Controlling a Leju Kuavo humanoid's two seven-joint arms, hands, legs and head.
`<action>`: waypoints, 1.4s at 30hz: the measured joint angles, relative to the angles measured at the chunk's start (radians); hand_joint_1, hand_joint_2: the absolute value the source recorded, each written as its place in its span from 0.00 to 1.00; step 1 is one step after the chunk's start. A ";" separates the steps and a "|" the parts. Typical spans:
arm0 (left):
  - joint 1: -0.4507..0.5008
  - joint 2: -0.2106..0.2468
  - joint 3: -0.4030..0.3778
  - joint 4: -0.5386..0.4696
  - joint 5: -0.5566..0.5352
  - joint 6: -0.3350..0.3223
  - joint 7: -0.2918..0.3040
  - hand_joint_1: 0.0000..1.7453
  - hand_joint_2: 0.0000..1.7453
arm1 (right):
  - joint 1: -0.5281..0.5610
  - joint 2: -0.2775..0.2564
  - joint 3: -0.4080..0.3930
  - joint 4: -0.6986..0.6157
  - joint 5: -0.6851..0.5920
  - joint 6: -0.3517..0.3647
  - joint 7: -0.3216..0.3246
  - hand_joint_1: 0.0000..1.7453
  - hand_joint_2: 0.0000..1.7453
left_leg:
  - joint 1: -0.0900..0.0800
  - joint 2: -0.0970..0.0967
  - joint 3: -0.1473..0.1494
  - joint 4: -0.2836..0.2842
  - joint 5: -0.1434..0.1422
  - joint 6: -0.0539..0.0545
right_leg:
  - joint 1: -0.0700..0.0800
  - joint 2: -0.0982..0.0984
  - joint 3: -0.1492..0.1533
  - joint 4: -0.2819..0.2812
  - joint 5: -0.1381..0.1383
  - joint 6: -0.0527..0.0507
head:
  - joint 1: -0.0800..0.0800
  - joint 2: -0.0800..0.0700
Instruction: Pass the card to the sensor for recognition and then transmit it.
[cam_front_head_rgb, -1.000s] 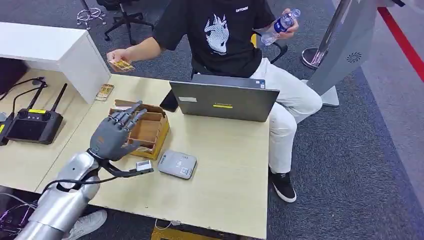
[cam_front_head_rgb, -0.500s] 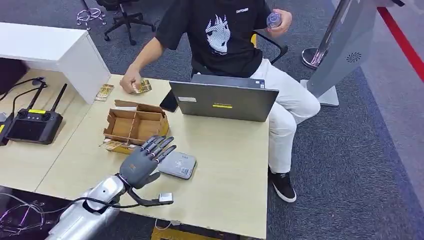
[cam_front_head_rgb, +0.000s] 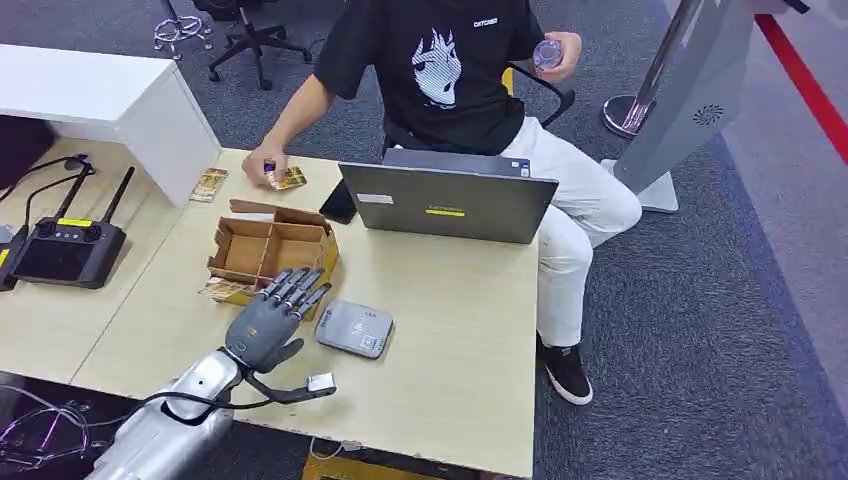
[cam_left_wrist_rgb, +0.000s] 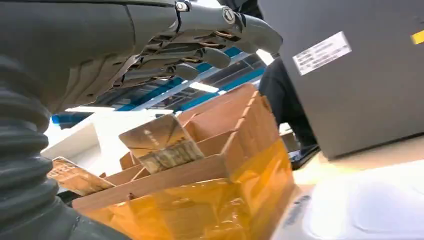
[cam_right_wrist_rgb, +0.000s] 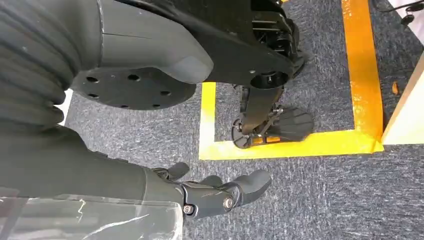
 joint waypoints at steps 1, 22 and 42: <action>0.002 0.000 0.007 0.000 0.001 0.000 0.000 0.00 1.00 | 0.001 0.000 0.000 0.000 0.000 0.000 0.000 0.00 1.00 | 0.000 0.000 0.000 0.000 0.000 0.000 | 0.000 0.000 0.000 0.000 0.000 0.000 | 0.000 0.000; 0.072 0.036 0.169 -0.076 0.050 0.005 -0.023 0.00 1.00 | 0.007 0.000 0.000 0.000 0.000 0.000 -0.006 0.00 1.00 | 0.000 0.000 0.000 0.000 0.000 0.000 | 0.000 0.000 0.000 0.000 0.000 0.000 | 0.000 0.000; 0.050 0.029 0.207 -0.050 0.051 0.006 -0.043 0.00 1.00 | 0.004 0.000 0.000 0.000 0.006 0.000 0.000 0.00 1.00 | 0.000 -0.001 0.000 0.000 0.000 0.000 | 0.000 -0.001 0.000 0.000 0.000 0.000 | 0.000 0.000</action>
